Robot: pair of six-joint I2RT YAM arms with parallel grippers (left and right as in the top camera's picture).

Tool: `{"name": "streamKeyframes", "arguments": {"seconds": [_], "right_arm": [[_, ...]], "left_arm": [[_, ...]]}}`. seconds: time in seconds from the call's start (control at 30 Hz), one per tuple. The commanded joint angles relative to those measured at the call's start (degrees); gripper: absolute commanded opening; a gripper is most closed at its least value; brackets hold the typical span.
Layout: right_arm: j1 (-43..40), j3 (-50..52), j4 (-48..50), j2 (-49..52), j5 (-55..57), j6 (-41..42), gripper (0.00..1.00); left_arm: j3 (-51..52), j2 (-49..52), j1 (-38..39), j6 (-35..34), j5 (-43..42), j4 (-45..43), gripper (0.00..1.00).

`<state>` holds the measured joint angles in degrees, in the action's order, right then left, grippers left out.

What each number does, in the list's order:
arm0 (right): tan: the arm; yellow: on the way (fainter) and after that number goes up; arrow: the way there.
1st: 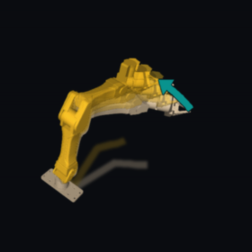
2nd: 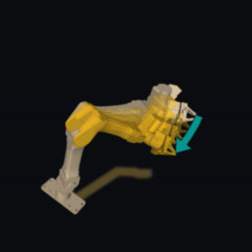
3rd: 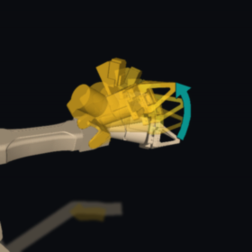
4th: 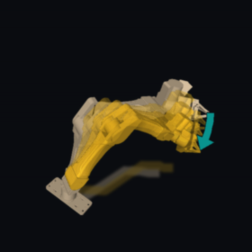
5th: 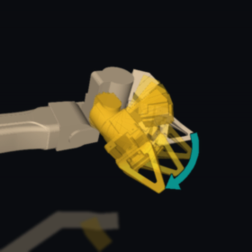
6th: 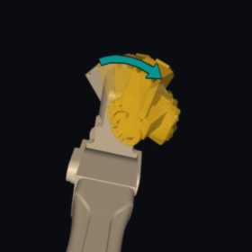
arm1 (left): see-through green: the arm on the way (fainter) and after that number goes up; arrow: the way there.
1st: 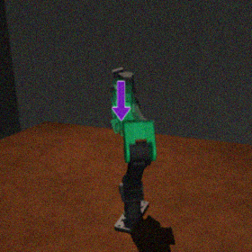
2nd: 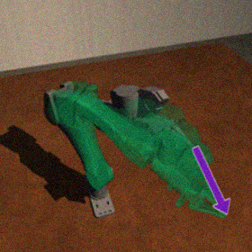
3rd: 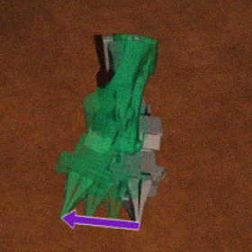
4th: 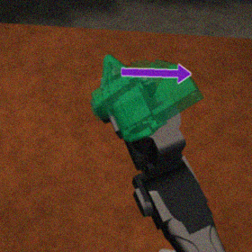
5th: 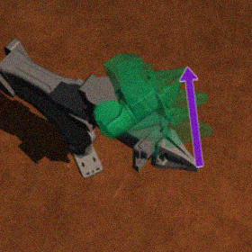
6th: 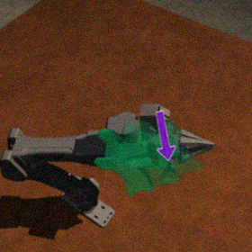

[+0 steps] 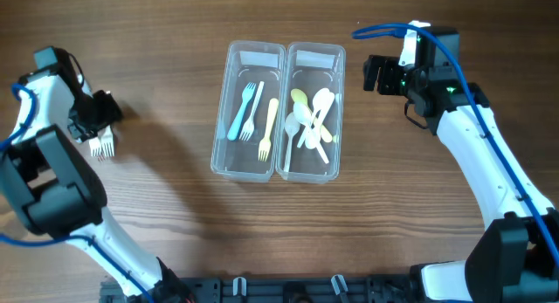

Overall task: Pack container
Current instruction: 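Move the left gripper back and grasp another white fork, then lower the white fork into the left container and open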

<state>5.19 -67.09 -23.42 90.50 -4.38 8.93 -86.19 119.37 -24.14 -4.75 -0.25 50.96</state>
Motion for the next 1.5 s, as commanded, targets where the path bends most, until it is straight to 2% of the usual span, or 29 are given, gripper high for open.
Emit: {"name": "streamKeyframes", "arguments": {"seconds": [0.0, 0.1, 0.2, 0.27, 0.53, 0.67, 0.77, 0.93, 1.1, 1.2, 1.47], "right_arm": [[0.2, -0.1, 0.2, -0.3, 0.8, -0.6, 1.00], [0.2, -0.1, 0.2, -0.3, 0.8, -0.6, 1.00], [0.2, -0.1, 0.2, -0.3, 0.8, -0.6, 1.00], [0.2, -0.1, 0.2, -0.3, 0.8, -0.6, 1.00], [0.2, -0.1, 0.2, -0.3, 0.8, -0.6, 1.00], [0.2, -0.1, 0.2, -0.3, 0.8, -0.6, 1.00], [0.2, -0.1, 0.2, -0.3, 0.8, -0.6, 1.00], [0.2, -0.1, 0.2, -0.3, 0.8, -0.6, 1.00], [0.2, -0.1, 0.2, -0.3, 0.8, -0.6, 1.00], [0.2, -0.1, 0.2, -0.3, 0.8, -0.6, 1.00], [0.2, -0.1, 0.2, -0.3, 0.8, -0.6, 1.00]], "left_arm": [[0.3, 3.3, 0.3, 3.0, -2.3, -0.8, 0.70], [0.3, 4.6, 0.4, 3.0, -2.6, -1.3, 0.65], [0.3, 5.2, 0.5, 3.0, -3.3, -1.2, 0.32], [0.3, 5.1, 0.5, 3.0, -4.2, -1.1, 0.18], [0.3, 3.6, 1.9, 2.7, -17.0, -0.9, 0.04], [-0.5, 0.1, 2.6, -0.3, -20.6, -0.3, 0.04], [-1.8, -4.4, 3.4, -0.2, -27.0, 0.2, 0.04], [-2.4, -14.9, 6.2, 3.5, -36.8, -0.9, 0.04], [-2.4, -22.6, 13.2, 4.1, -36.8, -0.3, 0.04], [-2.4, -23.6, 19.7, 8.1, -36.4, 1.1, 0.04], [-2.0, -20.8, 36.3, 8.8, -21.2, 1.2, 0.04]]}}
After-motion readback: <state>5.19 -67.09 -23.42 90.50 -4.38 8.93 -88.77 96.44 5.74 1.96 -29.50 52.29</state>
